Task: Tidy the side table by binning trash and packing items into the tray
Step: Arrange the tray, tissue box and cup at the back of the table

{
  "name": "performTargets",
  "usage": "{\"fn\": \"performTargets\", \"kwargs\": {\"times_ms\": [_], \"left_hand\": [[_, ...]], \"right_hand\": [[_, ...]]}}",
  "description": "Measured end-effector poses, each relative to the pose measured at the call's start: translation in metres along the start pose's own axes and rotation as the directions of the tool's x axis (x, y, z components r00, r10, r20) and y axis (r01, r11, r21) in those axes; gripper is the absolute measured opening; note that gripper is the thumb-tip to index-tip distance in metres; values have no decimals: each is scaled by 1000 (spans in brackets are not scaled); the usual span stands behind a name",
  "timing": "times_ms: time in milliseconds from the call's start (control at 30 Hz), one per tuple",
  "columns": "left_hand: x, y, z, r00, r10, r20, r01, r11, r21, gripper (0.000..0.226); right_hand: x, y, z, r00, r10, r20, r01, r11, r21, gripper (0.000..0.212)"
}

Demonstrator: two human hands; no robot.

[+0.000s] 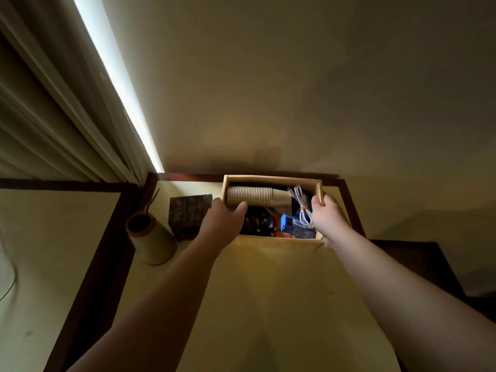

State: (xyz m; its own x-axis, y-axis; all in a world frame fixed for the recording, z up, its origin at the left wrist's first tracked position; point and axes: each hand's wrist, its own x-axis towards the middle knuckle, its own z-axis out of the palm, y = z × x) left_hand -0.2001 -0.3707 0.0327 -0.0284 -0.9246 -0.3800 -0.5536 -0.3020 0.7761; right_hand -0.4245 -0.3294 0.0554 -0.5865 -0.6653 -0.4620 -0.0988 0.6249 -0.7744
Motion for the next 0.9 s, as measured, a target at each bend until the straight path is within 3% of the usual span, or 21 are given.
{"fn": "performTargets", "kwargs": {"times_ms": [133,300,533,633,800,900], "left_hand": [[48,11,15,1000,7,-15,-8,996,-84,49],[97,11,37,999,-11,-42,7,995,-102,54],[125,4,58,991,15,-136,-14,1000,10,105],[123,1,61,984,61,-168,-44,993,108,114],[108,11,46,995,64,-82,-41,965,259,119],[62,15,33,979,199,-42,-183,951,248,108]], "right_hand": [[55,-10,15,997,-73,37,73,997,-7,45],[106,-1,35,987,-161,13,161,987,-11,39],[138,22,63,973,-223,-51,220,974,-57,43],[143,23,65,972,-225,-65,219,971,-97,45],[133,17,63,978,-202,-52,196,974,-113,48],[112,10,58,953,-171,-250,121,972,-203,59]]}}
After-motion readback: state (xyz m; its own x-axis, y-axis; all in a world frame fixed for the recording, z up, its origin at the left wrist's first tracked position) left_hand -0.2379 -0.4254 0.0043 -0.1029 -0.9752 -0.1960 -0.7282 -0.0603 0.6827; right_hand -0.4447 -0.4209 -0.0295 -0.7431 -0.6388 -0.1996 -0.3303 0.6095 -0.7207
